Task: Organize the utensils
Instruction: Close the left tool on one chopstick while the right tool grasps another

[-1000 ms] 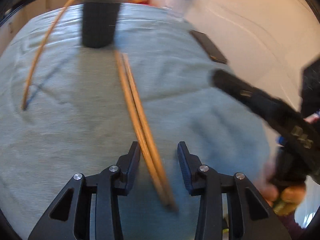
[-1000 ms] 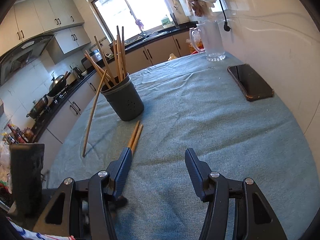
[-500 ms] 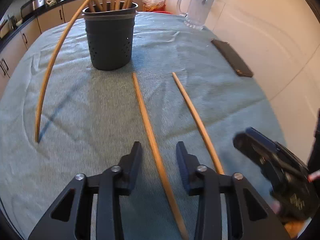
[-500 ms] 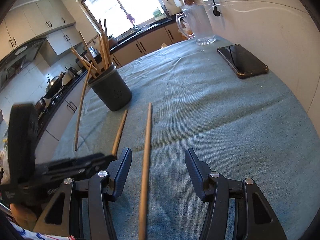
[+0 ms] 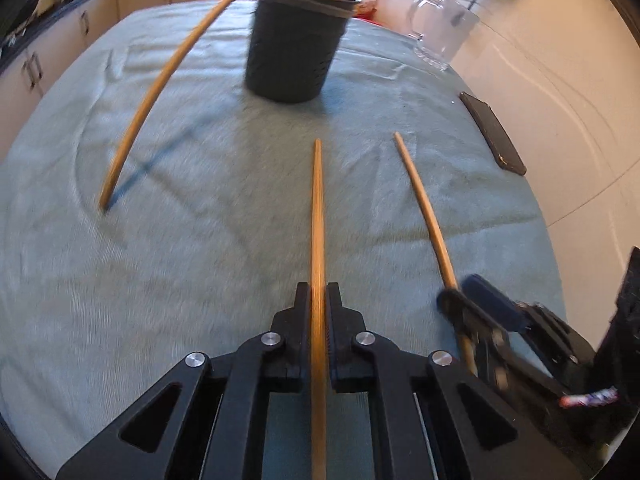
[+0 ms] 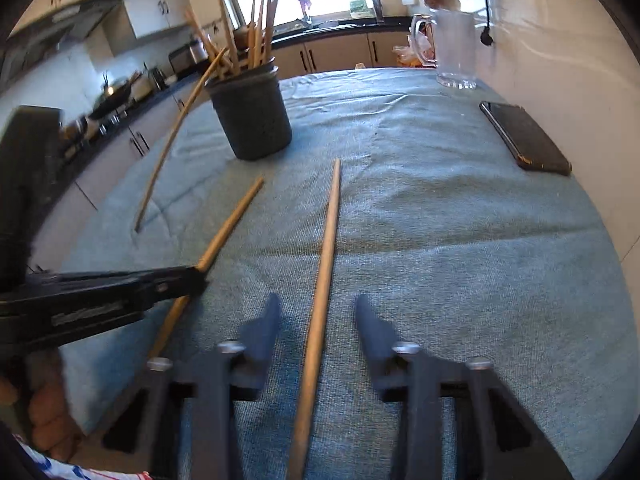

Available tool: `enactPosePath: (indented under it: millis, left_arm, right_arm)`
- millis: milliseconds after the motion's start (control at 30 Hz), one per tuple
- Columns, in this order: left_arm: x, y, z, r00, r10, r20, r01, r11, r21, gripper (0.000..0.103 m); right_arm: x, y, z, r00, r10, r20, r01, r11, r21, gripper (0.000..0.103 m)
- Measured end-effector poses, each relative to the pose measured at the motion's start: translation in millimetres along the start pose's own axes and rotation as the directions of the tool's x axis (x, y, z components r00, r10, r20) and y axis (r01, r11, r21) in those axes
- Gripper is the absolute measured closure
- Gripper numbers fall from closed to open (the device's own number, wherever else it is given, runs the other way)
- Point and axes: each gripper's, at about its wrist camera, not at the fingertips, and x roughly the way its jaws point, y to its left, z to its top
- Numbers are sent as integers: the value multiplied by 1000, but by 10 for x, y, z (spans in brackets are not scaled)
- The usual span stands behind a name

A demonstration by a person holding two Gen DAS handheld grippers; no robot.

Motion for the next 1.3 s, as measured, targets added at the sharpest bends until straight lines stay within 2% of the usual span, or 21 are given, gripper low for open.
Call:
enactPosePath:
  millis: [33, 100, 333, 367, 433, 467, 567, 667, 767, 833, 967, 1167, 1300]
  left_arm:
    - [-29, 28, -47, 1000, -7, -6, 7, 1000, -14, 96]
    - [-87, 59, -129, 1000, -12, -10, 11, 1000, -23, 96]
    - [-219, 126, -278, 999, -29, -22, 28, 999, -20, 96]
    - [-235, 130, -277, 1000, -26, -16, 25, 1000, -18, 96]
    - [-270, 125, -254, 1000, -18, 3, 18, 1000, -5, 96]
    - [-279, 131, -246, 1000, -19, 5, 19, 1000, -4, 96]
    - [-248, 176, -165, 1000, -27, -8, 27, 999, -19, 96]
    - [-166, 193, -43, 999, -18, -30, 17, 1000, -16, 96]
    - [-63, 169, 99, 997, -32, -67, 32, 999, -1, 95]
    - [9, 131, 183, 996, -27, -87, 28, 1000, 11, 95]
    - [130, 94, 338, 994, -24, -107, 25, 1000, 7, 95]
    - [203, 85, 473, 993, -28, -115, 29, 1000, 6, 95]
    - [226, 84, 499, 995, -34, -93, 34, 999, 2, 95]
  right_arm:
    - [18, 21, 4, 1000, -9, -9, 9, 1000, -4, 92]
    - [20, 29, 7, 1000, -10, -22, 10, 1000, 6, 94]
    - [-137, 46, -166, 994, -18, -109, 17, 1000, -14, 93]
    - [-155, 50, -185, 992, -17, -123, 15, 1000, -20, 90]
    - [-180, 53, -189, 989, 8, -146, -12, 1000, -26, 65]
    - [-186, 53, -178, 989, 8, -149, -13, 999, -33, 63]
    - [-131, 74, -110, 986, -35, -164, 22, 997, -81, 63]
    - [-8, 51, 1, 982, -34, -188, 13, 994, -111, 64]
    - [127, 28, 200, 978, -50, -200, 22, 990, -136, 70]
    - [242, 19, 325, 974, -53, -218, 22, 989, -144, 78]
    - [419, 14, 508, 971, -65, -232, 25, 985, -170, 85]
    - [567, 1, 695, 968, -70, -239, 25, 982, -188, 86]
    - [620, 1, 764, 971, -69, -230, 29, 984, -175, 85]
